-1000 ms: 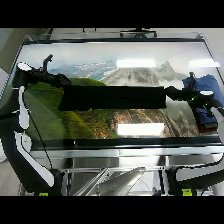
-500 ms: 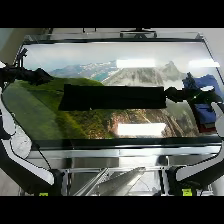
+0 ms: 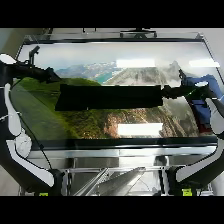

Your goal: Fold the shirts.

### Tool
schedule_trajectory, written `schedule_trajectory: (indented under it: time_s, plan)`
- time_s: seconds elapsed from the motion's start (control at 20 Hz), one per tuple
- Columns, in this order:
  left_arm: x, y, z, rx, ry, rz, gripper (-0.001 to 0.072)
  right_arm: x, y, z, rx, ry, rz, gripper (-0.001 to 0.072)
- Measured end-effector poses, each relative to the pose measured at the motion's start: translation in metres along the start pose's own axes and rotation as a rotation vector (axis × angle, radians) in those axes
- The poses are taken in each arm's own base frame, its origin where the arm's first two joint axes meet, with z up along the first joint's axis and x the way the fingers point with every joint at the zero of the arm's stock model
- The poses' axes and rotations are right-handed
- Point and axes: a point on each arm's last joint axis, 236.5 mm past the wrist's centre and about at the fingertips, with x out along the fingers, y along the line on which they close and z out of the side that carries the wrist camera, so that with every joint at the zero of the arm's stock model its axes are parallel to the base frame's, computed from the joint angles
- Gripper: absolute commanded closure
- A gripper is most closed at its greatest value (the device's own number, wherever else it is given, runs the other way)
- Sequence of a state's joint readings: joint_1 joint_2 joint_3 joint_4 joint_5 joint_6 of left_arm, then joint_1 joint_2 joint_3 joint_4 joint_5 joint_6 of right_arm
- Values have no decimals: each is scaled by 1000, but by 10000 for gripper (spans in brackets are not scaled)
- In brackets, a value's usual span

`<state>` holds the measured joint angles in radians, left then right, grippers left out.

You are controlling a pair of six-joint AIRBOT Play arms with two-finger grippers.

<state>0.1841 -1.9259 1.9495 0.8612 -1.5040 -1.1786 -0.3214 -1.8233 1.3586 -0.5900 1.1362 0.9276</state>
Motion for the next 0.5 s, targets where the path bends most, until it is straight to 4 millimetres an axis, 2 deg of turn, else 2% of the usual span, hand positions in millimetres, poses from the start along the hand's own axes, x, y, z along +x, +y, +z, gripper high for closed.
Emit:
schedule_trajectory:
  time_s: [0.15, 0.3, 0.4, 0.5]
  plan:
    - [60, -39, -14, 35, 114, -49, 685, -26, 45, 18, -50, -24, 62, 693]
    - [133, -85, -33, 93, 218, -86, 685, -62, 111, 34, -112, -86, 173, 693]
    - [177, -116, -41, 140, 244, -98, 685, -84, 151, 39, -147, -123, 241, 692]
    - [214, -147, -46, 181, 245, -107, 684, -96, 182, 36, -178, -131, 295, 693]
